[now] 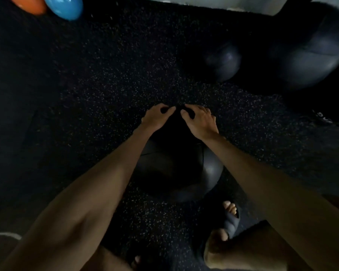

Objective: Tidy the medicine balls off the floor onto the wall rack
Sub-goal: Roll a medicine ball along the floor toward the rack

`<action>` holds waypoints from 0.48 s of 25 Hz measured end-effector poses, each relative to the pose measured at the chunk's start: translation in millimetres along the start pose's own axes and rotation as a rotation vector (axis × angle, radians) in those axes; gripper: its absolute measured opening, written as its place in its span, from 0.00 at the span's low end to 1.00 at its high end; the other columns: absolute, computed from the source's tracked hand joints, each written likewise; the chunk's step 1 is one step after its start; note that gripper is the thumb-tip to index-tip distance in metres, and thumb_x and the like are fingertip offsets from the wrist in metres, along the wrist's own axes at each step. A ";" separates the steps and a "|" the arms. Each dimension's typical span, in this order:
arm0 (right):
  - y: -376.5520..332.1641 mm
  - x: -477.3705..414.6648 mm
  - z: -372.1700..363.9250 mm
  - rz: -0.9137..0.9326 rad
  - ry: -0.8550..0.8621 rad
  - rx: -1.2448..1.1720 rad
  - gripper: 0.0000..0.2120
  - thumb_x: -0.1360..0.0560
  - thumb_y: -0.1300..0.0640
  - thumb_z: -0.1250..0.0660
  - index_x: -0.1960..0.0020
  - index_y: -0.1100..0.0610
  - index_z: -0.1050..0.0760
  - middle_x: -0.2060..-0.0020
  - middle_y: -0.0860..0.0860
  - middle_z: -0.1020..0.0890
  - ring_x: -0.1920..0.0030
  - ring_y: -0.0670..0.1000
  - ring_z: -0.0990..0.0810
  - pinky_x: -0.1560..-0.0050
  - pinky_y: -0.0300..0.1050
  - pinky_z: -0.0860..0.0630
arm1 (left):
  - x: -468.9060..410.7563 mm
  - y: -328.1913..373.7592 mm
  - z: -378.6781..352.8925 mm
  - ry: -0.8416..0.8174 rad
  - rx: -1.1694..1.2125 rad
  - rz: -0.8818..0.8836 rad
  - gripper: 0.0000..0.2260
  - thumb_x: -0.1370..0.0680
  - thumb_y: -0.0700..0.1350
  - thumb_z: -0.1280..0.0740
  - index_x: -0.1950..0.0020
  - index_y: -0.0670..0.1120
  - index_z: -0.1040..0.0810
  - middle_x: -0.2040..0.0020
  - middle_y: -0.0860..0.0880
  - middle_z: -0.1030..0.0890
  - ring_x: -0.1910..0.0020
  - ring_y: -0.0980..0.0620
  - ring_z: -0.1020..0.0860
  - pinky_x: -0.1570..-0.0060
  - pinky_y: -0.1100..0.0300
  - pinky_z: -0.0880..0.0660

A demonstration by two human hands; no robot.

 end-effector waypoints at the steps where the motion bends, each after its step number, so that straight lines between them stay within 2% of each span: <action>1: 0.7 -14.5 2.4 -0.024 -0.016 -0.019 0.25 0.23 0.34 0.45 0.30 0.42 0.28 0.31 0.50 0.25 0.30 0.56 0.30 0.29 0.60 0.36 | -0.3 -0.5 2.6 0.002 0.000 -0.015 0.31 0.25 0.72 0.42 0.30 0.54 0.27 0.33 0.47 0.24 0.36 0.44 0.25 0.37 0.45 0.26; 4: -1.8 -62.8 10.1 -0.100 -0.096 -0.088 0.25 0.28 0.32 0.43 0.38 0.42 0.22 0.40 0.52 0.19 0.39 0.58 0.22 0.35 0.58 0.27 | 2.4 0.9 13.2 0.026 -0.072 -0.095 0.35 0.27 0.74 0.43 0.24 0.60 0.37 0.24 0.48 0.34 0.25 0.43 0.36 0.27 0.40 0.38; 6: -5.7 -94.7 13.8 -0.134 -0.145 -0.124 0.24 0.28 0.33 0.40 0.42 0.46 0.19 0.44 0.52 0.18 0.43 0.57 0.20 0.38 0.55 0.24 | 7.3 7.3 18.1 -0.059 -0.126 -0.171 0.39 0.29 0.75 0.39 0.21 0.64 0.46 0.19 0.52 0.46 0.20 0.45 0.48 0.23 0.38 0.51; 8: -6.5 -122.9 13.2 -0.140 -0.191 -0.134 0.21 0.25 0.38 0.37 0.45 0.52 0.18 0.46 0.54 0.18 0.46 0.57 0.20 0.41 0.52 0.23 | 8.0 12.5 22.2 -0.151 -0.150 -0.202 0.41 0.28 0.71 0.33 0.21 0.66 0.51 0.18 0.55 0.55 0.19 0.49 0.57 0.23 0.38 0.59; 12: -9.6 -155.7 17.6 -0.127 -0.200 -0.173 0.18 0.22 0.45 0.37 0.47 0.58 0.18 0.52 0.54 0.19 0.50 0.57 0.20 0.47 0.49 0.24 | -12.3 21.6 32.9 -0.033 -0.114 -0.187 0.39 0.31 0.72 0.32 0.23 0.69 0.44 0.18 0.53 0.49 0.20 0.48 0.51 0.23 0.38 0.53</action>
Point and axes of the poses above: each hand's wrist, its own x-axis away from the middle knuckle, its own z-axis out of the back of the hand, y = z × x, the point moved 4 cm from there along -x, towards the middle knuckle
